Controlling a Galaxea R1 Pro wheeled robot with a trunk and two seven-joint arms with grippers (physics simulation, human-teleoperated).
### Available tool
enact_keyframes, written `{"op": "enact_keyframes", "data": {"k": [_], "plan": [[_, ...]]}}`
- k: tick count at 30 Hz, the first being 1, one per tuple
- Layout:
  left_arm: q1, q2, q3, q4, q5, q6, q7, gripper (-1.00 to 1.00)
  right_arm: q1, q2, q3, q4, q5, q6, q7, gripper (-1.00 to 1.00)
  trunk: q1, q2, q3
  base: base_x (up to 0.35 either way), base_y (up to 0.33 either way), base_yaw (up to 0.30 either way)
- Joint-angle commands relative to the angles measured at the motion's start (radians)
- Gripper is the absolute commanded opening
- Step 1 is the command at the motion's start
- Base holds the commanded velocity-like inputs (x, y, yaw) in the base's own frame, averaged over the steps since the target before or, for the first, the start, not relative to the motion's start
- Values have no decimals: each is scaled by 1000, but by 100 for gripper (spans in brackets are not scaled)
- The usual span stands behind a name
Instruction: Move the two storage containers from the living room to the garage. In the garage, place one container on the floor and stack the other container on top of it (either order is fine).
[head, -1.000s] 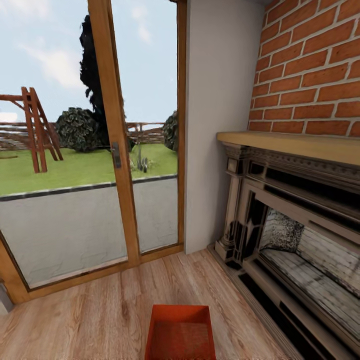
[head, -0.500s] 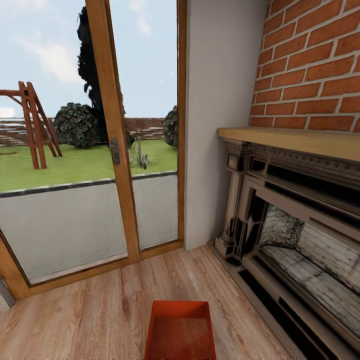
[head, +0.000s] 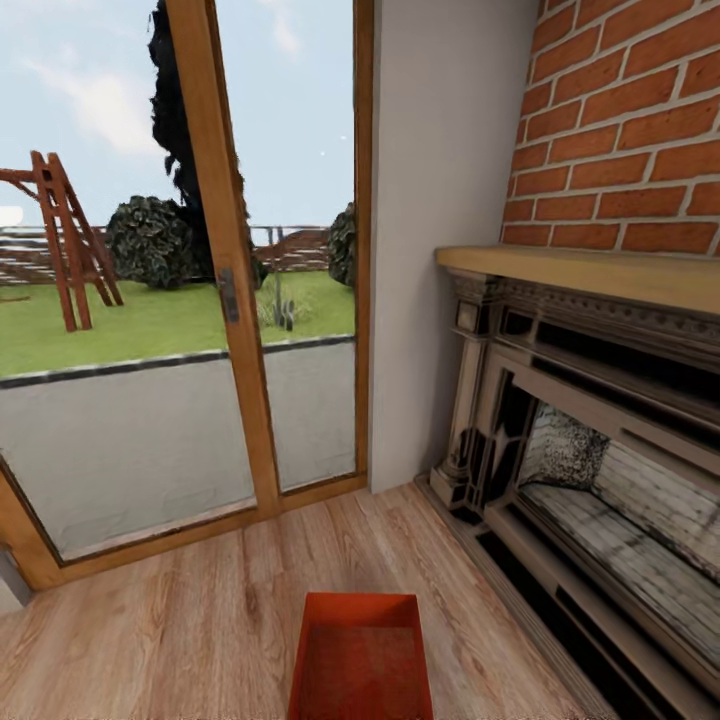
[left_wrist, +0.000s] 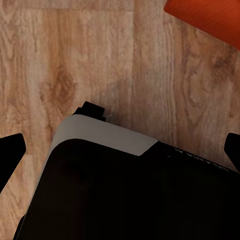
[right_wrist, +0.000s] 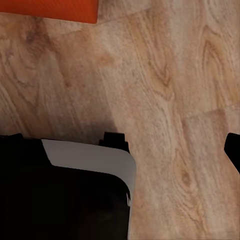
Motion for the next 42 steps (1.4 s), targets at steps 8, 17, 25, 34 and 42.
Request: {"op": "enact_keyframes", "data": {"k": [8, 17, 25, 34, 42], "plan": [[-1, 0, -9, 0, 7, -3, 4, 100, -1, 2, 8, 3, -9, -5, 3, 100, 0, -1, -14, 0, 0, 0], [-1, 1, -7, 0, 7, -2, 4, 100, -1, 1, 8, 3, -10, -5, 3, 100, 0, -1, -29, 0, 0, 0], [-1, 1, -7, 0, 7, -1, 4, 100, -1, 1, 8, 3, -11, -5, 1, 100, 0, -1, -41, 0, 0, 0], [-1, 2, -7, 0, 7, -1, 4, 100, -1, 0, 8, 3, -12, -5, 1, 100, 0, -1, -56, 0, 0, 0], [-1, 2, -7, 0, 7, -1, 4, 100, -1, 0, 8, 3, -11, -5, 2, 100, 0, -1, -69, 0, 0, 0]]}}
